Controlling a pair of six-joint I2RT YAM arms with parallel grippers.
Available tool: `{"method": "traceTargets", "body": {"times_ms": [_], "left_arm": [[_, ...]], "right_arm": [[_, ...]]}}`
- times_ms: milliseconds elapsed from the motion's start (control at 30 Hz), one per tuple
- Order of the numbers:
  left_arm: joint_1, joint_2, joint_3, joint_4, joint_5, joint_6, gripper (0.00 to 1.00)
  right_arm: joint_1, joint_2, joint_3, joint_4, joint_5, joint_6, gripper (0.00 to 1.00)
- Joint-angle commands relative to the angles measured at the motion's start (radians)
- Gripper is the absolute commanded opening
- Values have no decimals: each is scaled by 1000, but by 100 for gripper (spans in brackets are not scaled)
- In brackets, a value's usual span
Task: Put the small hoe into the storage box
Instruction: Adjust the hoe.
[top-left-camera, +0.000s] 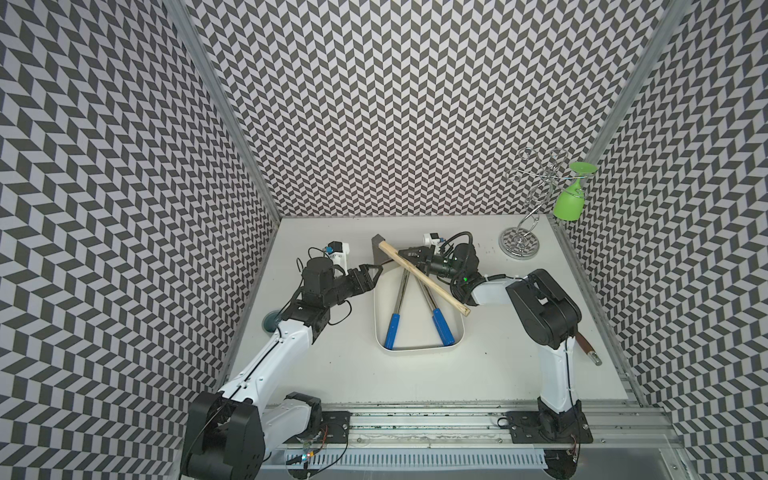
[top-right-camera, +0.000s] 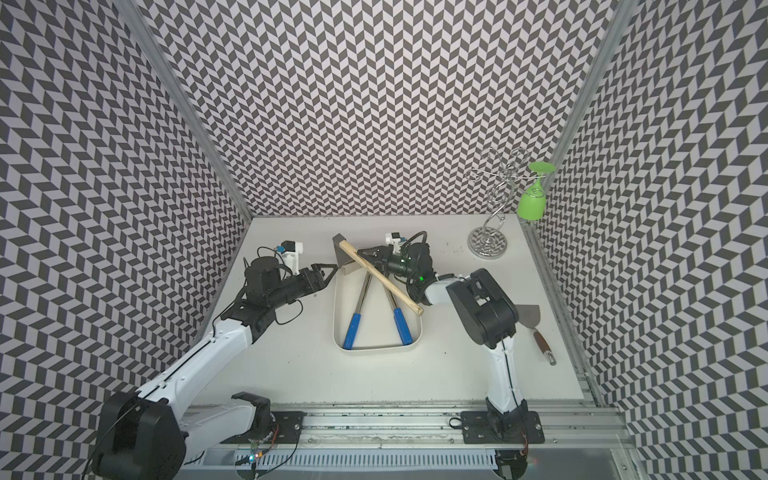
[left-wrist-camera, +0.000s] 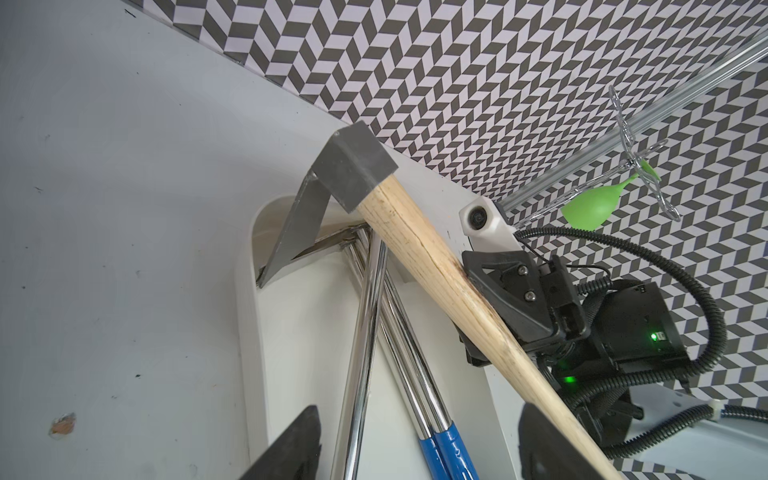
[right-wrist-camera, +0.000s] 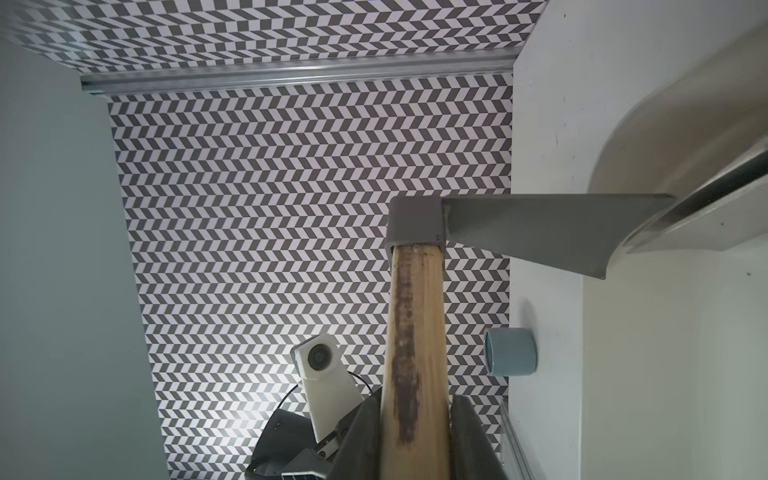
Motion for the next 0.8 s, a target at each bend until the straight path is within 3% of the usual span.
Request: {"method": "traceTargets", "body": {"times_ms": [0, 267, 533, 767], "left_arm": [[7, 38, -1, 191, 51, -83, 77], [22, 230, -93, 740, 104, -435, 80], [-3, 342, -21, 856, 131, -521, 83], [-56, 410, -28, 974, 132, -610, 77]], "right_arm": [[0, -47, -5, 260, 0, 74, 0], [0, -102, -97, 280, -17, 60, 0], [5, -111, -100, 267, -30, 38, 0], [22, -92, -80, 273, -33, 37, 0]]}}
